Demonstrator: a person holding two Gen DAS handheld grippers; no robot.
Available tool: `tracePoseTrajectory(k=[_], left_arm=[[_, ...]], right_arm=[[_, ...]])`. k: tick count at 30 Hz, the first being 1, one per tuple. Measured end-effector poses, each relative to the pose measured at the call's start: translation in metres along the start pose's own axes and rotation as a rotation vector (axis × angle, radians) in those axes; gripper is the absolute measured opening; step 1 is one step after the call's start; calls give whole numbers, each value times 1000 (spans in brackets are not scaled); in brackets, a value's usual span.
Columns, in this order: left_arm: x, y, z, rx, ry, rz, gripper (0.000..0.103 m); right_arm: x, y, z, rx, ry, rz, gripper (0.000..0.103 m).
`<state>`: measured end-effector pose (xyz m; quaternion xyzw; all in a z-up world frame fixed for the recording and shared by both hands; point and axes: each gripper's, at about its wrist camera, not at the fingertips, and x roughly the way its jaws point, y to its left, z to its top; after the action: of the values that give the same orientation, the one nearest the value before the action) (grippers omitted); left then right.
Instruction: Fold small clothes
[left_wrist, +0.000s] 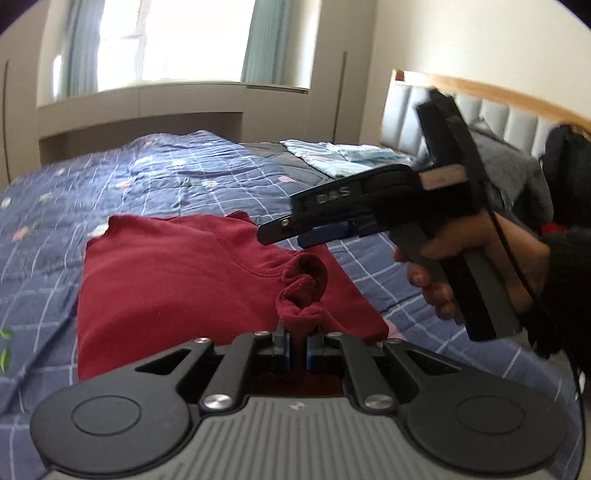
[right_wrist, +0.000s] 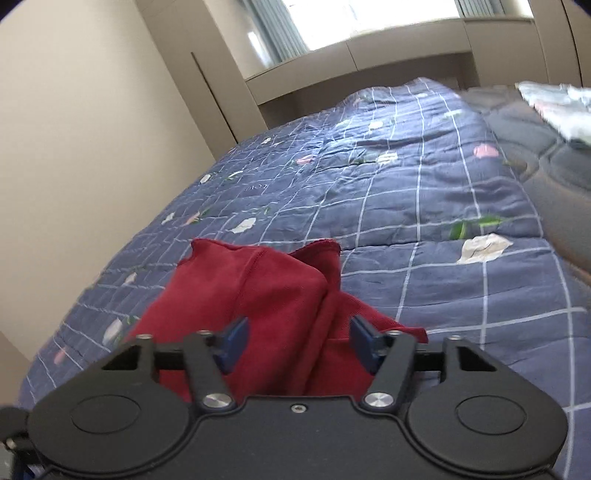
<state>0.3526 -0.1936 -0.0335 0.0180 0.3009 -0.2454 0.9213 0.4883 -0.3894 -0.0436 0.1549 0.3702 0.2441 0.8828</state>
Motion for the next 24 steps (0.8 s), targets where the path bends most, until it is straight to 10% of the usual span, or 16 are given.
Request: tracePoseTrajectory(k=[10,14,24], left_arm=[[-14,14,-2,-103,-70,-12,7],[-18,20,0,-123,-99,-9,7],[-14,8,-3,-64,-84,17,7]], right_arm=[[-30,-16,-12,264,139,232,63],[-35,-19,-16,366,173,334,88],[25,-33,-12,543,189,342,91]])
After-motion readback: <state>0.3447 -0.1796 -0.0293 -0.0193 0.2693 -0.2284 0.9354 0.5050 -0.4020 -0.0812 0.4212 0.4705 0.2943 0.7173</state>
